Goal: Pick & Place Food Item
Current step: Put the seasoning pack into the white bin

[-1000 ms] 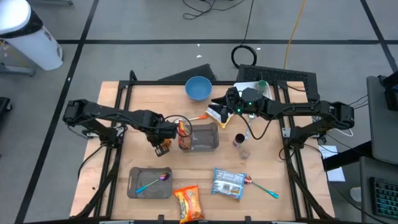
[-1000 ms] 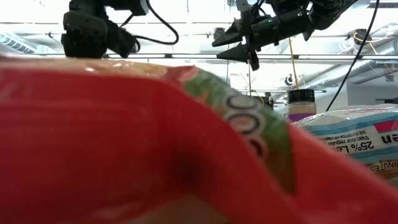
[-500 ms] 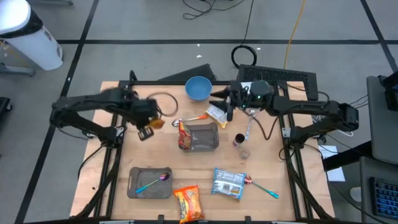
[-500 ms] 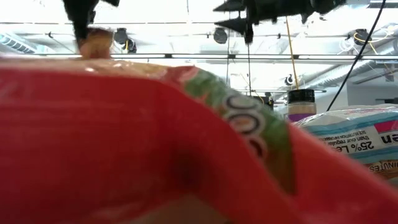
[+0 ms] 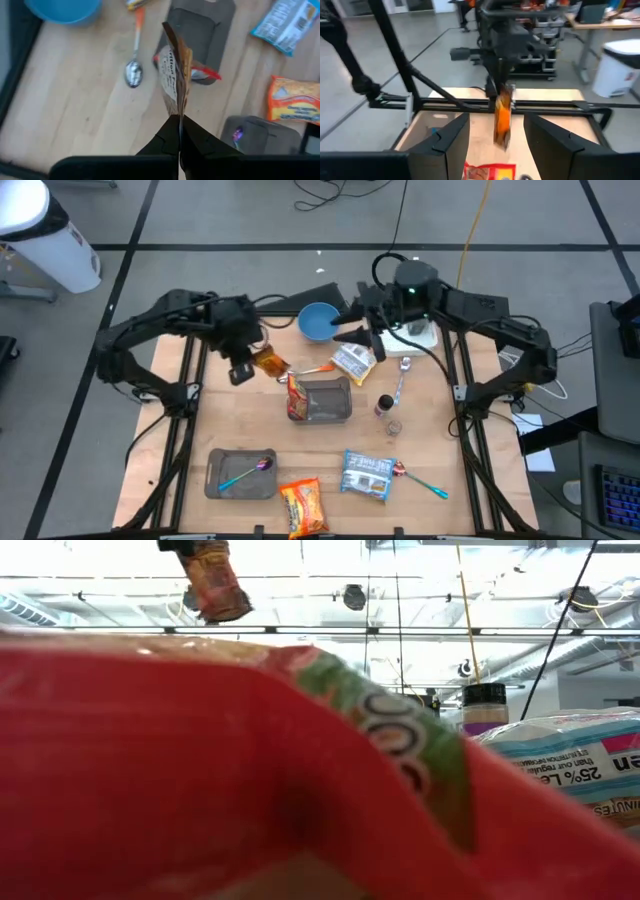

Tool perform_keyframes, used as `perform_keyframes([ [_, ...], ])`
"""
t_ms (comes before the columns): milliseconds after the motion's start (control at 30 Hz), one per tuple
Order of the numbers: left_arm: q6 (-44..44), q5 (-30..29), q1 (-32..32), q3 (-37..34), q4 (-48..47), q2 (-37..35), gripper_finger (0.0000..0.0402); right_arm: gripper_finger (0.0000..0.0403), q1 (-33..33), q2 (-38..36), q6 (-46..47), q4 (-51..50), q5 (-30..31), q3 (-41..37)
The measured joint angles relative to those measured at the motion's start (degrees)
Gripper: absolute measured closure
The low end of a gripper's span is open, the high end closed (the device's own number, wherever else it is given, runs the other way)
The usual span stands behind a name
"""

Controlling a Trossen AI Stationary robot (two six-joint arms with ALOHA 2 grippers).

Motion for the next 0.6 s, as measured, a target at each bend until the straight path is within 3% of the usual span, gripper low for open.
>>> perform_keyframes([
  [100, 2.89, 2.46, 0.36, 3.54, -0.02, 3.87, 0.0399, 0.0222, 0.07, 2.83, -0.34, -2.59, -1.65, 1.83],
  [433, 8.00, 2.35, 0.31, 18.29, 0.03, 12.70, 0.0399, 0.0222, 0.39, 7.72, 1.18, 1.68, -1.49, 1.99],
  [600, 7.95, 2.20, 0.32, 20.62, 0.04, 14.52, 0.0398, 0.0222, 0.39, 9.84, 3.86, 6.29, -1.46, 1.99],
])
